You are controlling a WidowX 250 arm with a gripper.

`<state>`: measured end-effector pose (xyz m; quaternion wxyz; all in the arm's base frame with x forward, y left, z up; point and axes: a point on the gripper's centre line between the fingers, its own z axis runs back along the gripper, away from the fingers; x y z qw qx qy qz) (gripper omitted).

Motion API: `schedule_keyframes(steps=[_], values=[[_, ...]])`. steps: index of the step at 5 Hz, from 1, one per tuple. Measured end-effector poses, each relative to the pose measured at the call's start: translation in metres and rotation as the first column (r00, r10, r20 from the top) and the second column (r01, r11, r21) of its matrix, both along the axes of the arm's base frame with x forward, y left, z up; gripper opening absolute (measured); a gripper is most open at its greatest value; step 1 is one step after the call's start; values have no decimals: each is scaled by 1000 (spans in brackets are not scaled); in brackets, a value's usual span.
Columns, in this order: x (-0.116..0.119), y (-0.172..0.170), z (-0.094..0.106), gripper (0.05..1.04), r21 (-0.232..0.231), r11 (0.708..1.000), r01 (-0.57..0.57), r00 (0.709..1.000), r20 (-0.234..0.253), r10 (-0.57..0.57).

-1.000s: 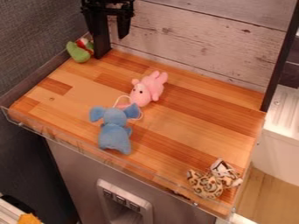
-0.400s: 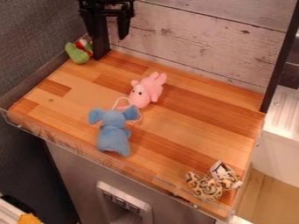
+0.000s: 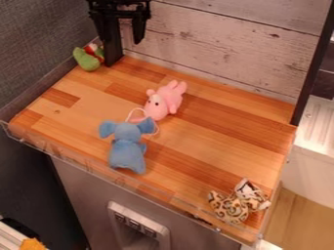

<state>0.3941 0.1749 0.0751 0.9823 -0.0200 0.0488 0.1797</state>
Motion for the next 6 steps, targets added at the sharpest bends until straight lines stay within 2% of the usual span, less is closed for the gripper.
schedule_keyframes(steps=[3, 4, 6], values=[[5, 2, 0, 996, -20, 995, 94, 995, -16, -94], [4, 1, -1, 999, -22, 996, 87, 996, -20, -88], [4, 0, -6, 999, -12, 999, 31, 1000, 4, -31]])
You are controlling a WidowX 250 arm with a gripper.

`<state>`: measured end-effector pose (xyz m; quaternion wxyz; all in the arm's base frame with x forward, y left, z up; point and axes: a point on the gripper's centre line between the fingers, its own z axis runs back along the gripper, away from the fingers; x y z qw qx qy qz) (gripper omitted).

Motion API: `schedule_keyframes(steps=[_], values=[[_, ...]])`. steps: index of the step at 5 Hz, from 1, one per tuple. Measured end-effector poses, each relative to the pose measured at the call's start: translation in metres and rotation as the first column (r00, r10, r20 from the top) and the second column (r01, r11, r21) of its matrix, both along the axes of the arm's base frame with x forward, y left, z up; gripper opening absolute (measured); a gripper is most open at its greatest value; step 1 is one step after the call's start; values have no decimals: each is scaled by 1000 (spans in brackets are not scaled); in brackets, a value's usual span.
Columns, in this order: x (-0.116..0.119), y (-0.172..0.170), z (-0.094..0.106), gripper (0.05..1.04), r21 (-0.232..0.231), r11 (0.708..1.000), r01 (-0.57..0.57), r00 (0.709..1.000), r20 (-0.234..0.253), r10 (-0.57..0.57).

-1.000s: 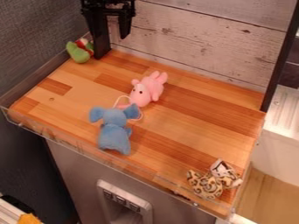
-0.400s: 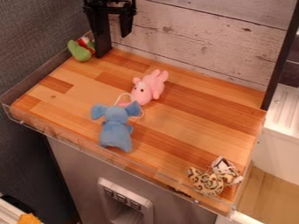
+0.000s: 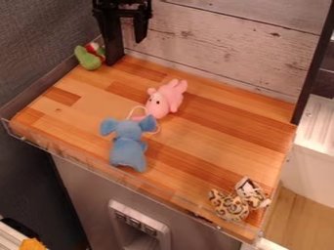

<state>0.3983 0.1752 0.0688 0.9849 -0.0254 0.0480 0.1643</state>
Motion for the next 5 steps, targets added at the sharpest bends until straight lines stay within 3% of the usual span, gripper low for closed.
schedule_keyframes(steps=[5], values=[[-1, 0, 3, 997, 8, 1000, 6, 1000, 8, -7]])
